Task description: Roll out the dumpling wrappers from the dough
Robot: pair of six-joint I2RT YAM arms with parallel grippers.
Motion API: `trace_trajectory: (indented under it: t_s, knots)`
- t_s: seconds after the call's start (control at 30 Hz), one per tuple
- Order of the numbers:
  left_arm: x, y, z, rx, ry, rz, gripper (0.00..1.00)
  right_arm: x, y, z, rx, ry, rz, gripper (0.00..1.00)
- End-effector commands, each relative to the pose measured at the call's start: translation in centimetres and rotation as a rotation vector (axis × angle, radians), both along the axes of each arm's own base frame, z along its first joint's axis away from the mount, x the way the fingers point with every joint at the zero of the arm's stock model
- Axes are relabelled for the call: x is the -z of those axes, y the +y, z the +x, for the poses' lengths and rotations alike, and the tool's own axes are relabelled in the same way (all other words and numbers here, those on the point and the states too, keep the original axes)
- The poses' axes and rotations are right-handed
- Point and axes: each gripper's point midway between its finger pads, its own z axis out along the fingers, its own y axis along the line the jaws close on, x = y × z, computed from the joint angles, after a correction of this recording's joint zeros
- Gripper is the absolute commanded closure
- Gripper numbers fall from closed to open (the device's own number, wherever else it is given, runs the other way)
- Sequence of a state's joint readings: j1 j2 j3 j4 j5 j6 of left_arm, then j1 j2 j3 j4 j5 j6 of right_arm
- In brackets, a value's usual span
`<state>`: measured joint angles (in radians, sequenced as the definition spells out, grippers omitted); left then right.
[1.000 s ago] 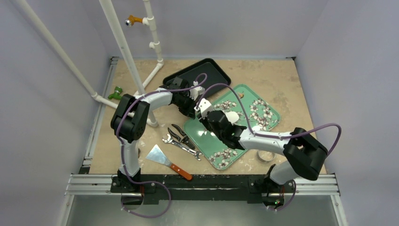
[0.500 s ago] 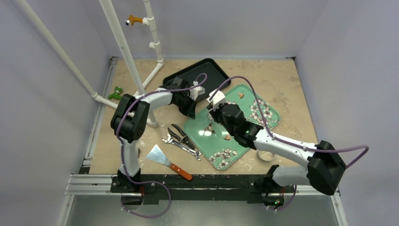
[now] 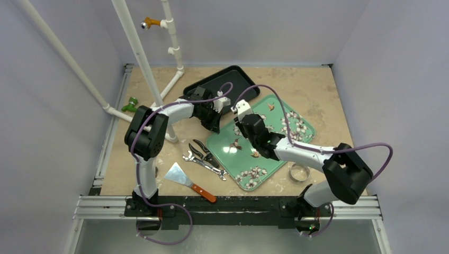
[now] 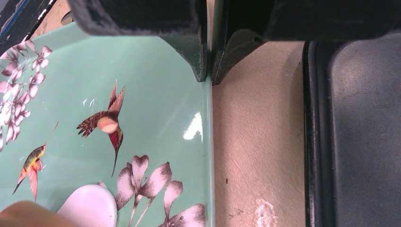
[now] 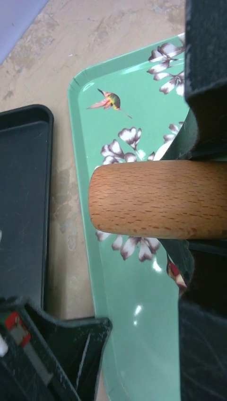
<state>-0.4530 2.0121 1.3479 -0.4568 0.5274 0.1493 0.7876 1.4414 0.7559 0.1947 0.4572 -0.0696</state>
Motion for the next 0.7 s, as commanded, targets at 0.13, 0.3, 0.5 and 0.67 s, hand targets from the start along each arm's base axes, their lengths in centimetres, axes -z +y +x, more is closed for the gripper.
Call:
trace_trajectory:
  t_s: [0.13, 0.3, 0.5, 0.67]
  knots:
    - [-0.2, 0.5, 1.0, -0.006, -0.023, -0.001, 1.0, 3.4, 3.9, -4.5, -0.042, 0.183, 0.075, 1.0]
    - [-0.2, 0.5, 0.9, -0.005, -0.019, -0.001, 1.0, 4.8, 5.6, -6.0, -0.057, 0.252, 0.108, 1.0]
    - [-0.1, 0.9, 1.4, -0.045, -0.025, 0.014, 1.0, -4.3, 5.0, -4.1, -0.031, 0.051, 0.242, 1.0]
    - [0.3, 2.1, 2.5, -0.162, -0.042, 0.054, 1.0, -6.2, -0.7, -1.3, 0.177, -0.07, 0.264, 1.0]
